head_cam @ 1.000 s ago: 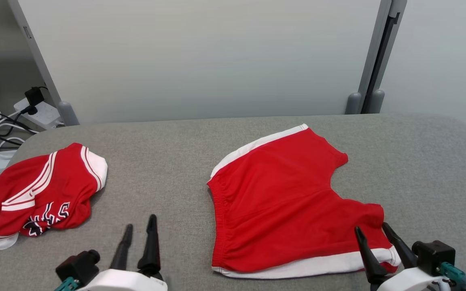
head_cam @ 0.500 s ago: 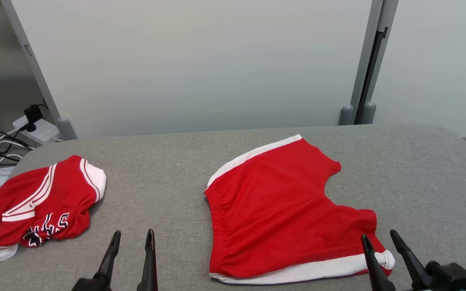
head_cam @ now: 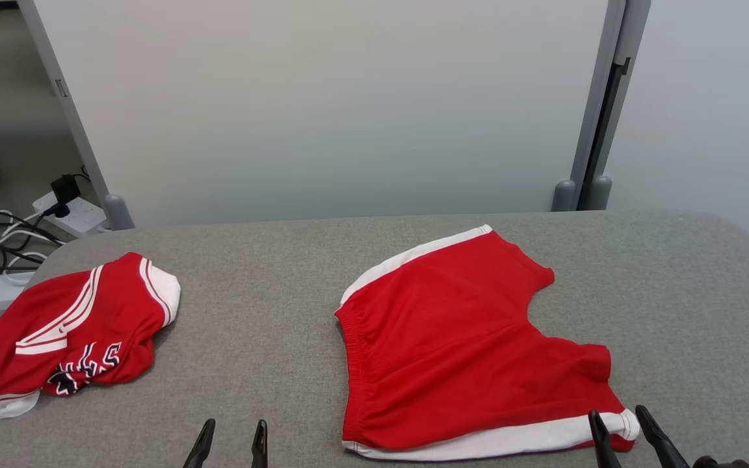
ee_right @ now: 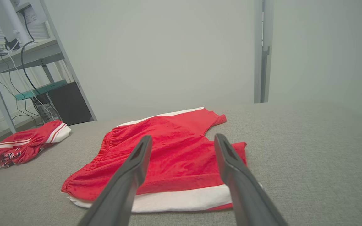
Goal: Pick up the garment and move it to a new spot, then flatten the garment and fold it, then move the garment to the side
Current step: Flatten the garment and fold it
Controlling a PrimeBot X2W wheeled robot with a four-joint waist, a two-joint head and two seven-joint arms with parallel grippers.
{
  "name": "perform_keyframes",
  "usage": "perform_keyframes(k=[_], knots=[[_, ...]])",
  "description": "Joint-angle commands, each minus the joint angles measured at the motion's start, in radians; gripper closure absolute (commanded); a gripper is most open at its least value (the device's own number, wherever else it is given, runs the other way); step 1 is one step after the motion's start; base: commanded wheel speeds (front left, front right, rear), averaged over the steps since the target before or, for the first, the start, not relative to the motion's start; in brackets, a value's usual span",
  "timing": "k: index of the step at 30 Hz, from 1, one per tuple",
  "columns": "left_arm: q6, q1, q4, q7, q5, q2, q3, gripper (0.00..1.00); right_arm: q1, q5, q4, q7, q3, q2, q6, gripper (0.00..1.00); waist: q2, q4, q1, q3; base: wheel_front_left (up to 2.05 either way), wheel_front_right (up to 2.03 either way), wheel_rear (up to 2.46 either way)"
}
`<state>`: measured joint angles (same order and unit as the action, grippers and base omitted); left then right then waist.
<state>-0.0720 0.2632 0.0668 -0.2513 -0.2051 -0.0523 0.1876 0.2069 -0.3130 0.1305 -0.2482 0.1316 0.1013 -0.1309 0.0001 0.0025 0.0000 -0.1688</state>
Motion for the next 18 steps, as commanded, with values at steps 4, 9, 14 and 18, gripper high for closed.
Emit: perform_keyframes(k=[4, 9, 14, 18], knots=[[-0.007, -0.038, -0.013, -0.01, 0.033, 0.002, -0.029, 0.0, -0.027, 0.0, -0.028, -0.014, 0.018, 0.01, 0.0, 0.0, -0.0001, 0.002, 0.0, 0.004, 0.0, 0.0, 0.0], [-0.013, -0.043, -0.016, -0.01, 0.061, 0.002, -0.028, 0.0, -0.03, -0.002, -0.029, -0.014, 0.016, 0.009, 0.0, 0.0, -0.0001, 0.004, 0.0, 0.009, 0.0, 0.0, 0.0], [-0.011, -0.044, -0.019, -0.01, 0.062, 0.002, -0.027, 0.0, -0.029, -0.005, -0.03, -0.014, 0.016, 0.009, 0.0, 0.0, -0.0001, 0.007, 0.0, 0.01, 0.0, 0.0, 0.0], [-0.006, -0.042, -0.015, -0.01, 0.061, 0.002, -0.023, 0.0, -0.029, -0.006, -0.029, -0.014, 0.018, 0.009, 0.0, 0.0, -0.0001, 0.01, 0.0, 0.007, 0.0, 0.0, 0.0]])
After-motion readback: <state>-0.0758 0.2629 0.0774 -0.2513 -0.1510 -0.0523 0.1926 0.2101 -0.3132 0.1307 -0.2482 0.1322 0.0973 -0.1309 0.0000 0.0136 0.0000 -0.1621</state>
